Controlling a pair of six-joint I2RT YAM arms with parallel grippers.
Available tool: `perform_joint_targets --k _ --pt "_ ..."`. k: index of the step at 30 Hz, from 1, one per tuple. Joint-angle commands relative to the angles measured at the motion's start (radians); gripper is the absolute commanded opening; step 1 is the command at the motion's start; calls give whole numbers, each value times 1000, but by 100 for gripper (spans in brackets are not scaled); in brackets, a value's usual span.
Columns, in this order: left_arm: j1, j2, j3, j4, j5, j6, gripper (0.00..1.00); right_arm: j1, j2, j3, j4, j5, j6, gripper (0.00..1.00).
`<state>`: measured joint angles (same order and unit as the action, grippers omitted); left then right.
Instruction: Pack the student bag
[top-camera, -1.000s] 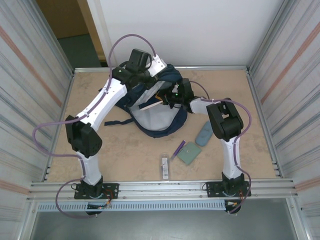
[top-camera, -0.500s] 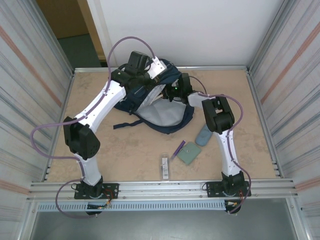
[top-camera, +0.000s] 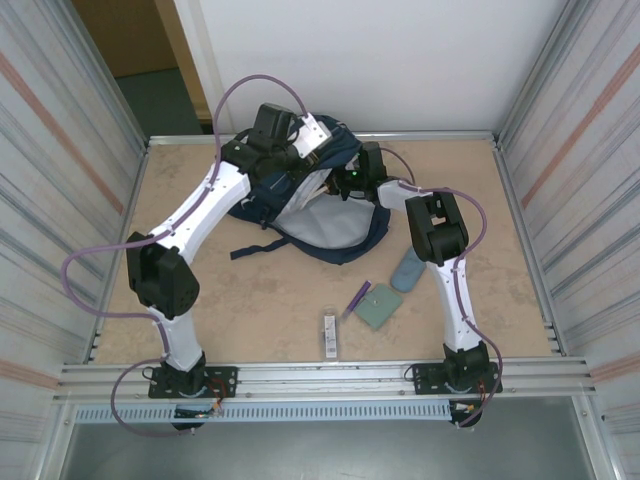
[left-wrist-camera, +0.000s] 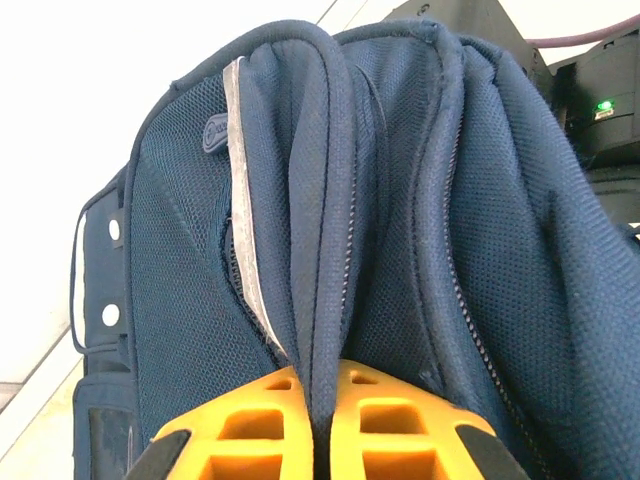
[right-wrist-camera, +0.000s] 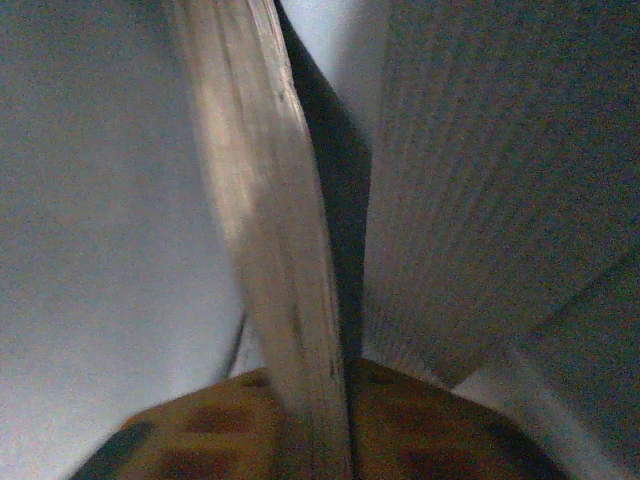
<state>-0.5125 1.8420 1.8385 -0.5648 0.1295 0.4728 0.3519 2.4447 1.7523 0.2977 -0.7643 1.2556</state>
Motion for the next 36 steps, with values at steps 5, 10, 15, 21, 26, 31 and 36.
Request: perform_joint_targets --k 5,10,15,21,26,31,36 --pt "0 -94 16 31 57 9 0 -36 12 83 -66 4 -7 1" --pt "2 -98 28 -20 150 58 0 -19 93 280 -178 -168 -105 6" --pt "0 -100 28 -49 202 81 0 -7 117 348 -253 -178 -154 11" --pt "3 -122 -20 -25 167 76 0 -32 98 297 -319 -47 -163 23" --pt "41 -109 -56 9 152 51 0 -53 28 177 -249 49 -137 34" --pt "61 -82 -81 33 147 56 0 -78 -3 147 -219 69 -137 35" --pt "62 -57 -84 34 118 54 0 -77 -69 21 -114 97 -147 45"
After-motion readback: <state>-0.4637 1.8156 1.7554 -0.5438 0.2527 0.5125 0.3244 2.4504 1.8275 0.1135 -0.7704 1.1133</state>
